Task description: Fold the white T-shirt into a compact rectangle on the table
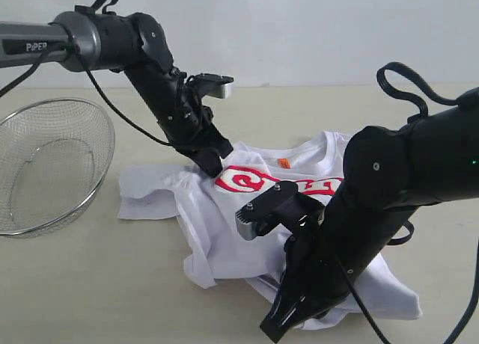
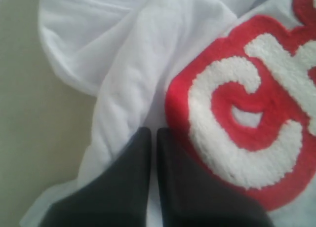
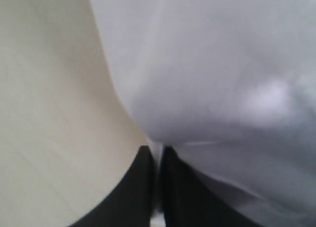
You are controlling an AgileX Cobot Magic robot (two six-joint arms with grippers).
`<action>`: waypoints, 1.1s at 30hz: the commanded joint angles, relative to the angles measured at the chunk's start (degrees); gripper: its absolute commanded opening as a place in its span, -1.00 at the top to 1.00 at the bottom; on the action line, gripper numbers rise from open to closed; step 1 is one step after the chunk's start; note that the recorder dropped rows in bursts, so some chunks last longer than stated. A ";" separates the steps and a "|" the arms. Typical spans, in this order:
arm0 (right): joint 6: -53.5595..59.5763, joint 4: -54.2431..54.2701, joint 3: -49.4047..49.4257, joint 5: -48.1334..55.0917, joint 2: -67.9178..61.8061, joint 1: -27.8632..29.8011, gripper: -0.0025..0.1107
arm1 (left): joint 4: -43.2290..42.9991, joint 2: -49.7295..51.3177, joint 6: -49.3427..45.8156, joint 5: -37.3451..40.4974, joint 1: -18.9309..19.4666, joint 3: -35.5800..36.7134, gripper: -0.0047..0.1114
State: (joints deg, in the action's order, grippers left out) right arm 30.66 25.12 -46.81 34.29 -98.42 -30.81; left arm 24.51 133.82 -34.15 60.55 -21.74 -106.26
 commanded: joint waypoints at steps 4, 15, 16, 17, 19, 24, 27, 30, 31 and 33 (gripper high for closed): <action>-0.14 -0.38 0.16 0.85 0.62 -0.09 0.96 | -1.98 1.13 1.99 -4.84 -0.15 -0.44 0.84; 0.57 1.29 0.16 5.26 0.62 -0.09 0.96 | -9.36 5.20 6.49 -7.27 -0.15 -1.70 0.84; 2.68 3.28 0.05 6.60 0.62 -0.09 0.96 | -9.36 5.49 7.08 -7.13 -0.15 -2.90 0.84; 3.86 4.50 -0.07 7.44 0.62 -0.09 0.96 | -9.36 5.49 7.19 -7.24 -0.15 -3.38 0.84; 4.64 5.98 -0.18 8.50 0.75 -0.09 0.96 | -9.36 5.49 7.19 -7.10 -0.15 -4.42 0.84; 5.29 6.00 -0.31 13.01 4.50 -0.09 0.96 | -10.01 5.49 7.19 -6.85 -0.15 -5.15 0.84; 5.41 5.87 -0.81 18.49 9.47 -0.09 0.96 | -10.60 5.49 7.19 -6.85 -0.15 -5.15 0.84; 5.41 5.74 -0.81 24.01 11.24 -0.09 0.96 | -10.60 5.49 7.19 -6.85 -0.15 -5.15 0.84; 5.41 5.74 -0.81 26.08 11.44 -0.09 0.96 | -10.69 5.49 7.19 -6.85 -0.15 -5.15 0.84; 5.55 5.74 -0.81 28.57 11.44 -0.09 0.96 | -11.70 5.49 7.63 -6.73 -0.15 -5.15 0.84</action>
State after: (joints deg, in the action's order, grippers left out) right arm 35.63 30.94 -47.34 59.71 -87.68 -30.81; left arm 14.90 138.87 -27.47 54.63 -21.88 -110.99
